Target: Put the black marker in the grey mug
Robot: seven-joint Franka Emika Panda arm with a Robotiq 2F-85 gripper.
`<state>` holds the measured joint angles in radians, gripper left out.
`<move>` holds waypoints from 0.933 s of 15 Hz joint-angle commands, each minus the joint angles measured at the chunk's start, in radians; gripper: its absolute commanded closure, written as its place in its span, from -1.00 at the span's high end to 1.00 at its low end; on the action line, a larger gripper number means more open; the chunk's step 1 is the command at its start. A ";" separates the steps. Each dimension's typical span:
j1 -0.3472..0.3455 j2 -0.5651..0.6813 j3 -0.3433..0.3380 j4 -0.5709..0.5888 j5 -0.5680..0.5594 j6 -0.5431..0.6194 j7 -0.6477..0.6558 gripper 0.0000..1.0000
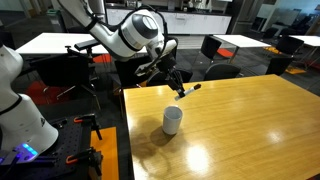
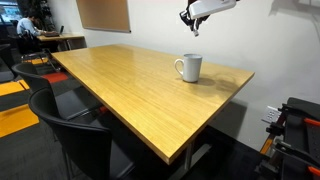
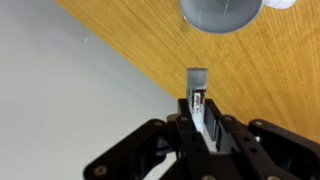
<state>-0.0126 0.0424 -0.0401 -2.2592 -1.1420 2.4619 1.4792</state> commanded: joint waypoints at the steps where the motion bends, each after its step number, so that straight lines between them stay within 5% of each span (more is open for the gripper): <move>1: 0.009 0.000 0.013 -0.009 -0.050 -0.012 0.128 -0.90; 14: 0.045 0.027 0.044 -0.045 -0.121 -0.121 0.426 -0.90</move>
<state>0.0227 0.0682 -0.0083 -2.2977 -1.2404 2.4002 1.8396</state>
